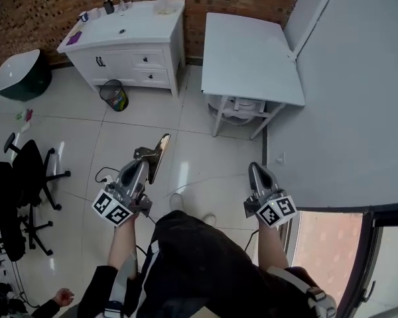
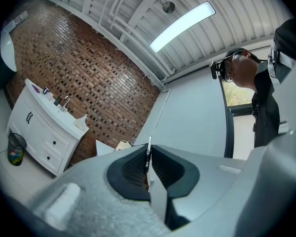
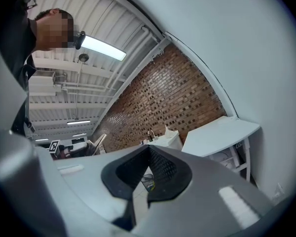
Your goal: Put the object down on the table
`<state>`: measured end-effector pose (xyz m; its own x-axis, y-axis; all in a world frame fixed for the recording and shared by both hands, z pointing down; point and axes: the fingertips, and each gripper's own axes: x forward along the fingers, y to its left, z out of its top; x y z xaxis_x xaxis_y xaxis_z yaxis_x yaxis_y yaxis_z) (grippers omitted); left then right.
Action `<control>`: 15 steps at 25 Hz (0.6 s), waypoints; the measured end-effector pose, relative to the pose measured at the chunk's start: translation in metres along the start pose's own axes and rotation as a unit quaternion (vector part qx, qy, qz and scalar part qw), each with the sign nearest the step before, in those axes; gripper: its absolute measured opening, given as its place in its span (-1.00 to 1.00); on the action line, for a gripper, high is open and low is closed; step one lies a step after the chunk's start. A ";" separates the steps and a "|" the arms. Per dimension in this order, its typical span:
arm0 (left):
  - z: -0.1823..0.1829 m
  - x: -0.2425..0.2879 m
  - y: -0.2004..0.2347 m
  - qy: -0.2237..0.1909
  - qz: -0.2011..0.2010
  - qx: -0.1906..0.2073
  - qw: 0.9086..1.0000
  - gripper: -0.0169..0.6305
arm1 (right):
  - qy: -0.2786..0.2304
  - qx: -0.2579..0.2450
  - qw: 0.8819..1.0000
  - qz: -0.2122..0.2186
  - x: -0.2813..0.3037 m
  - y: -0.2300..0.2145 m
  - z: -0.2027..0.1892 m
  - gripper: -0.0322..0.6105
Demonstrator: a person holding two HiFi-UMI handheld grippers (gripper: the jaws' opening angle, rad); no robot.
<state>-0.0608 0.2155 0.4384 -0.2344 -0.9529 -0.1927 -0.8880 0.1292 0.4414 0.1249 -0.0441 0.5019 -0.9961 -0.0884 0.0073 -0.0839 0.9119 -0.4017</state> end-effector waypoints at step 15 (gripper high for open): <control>0.053 0.013 0.069 -0.044 -0.020 -0.006 0.999 -0.91 | -0.017 -0.030 0.999 -0.006 0.065 0.029 0.024 -0.89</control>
<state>-0.1457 0.2268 0.4204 -0.2337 -0.9290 -0.2869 -0.8925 0.0879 0.4424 0.0580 -0.0327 0.4687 -0.9935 -0.1118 -0.0205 -0.0979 0.9333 -0.3456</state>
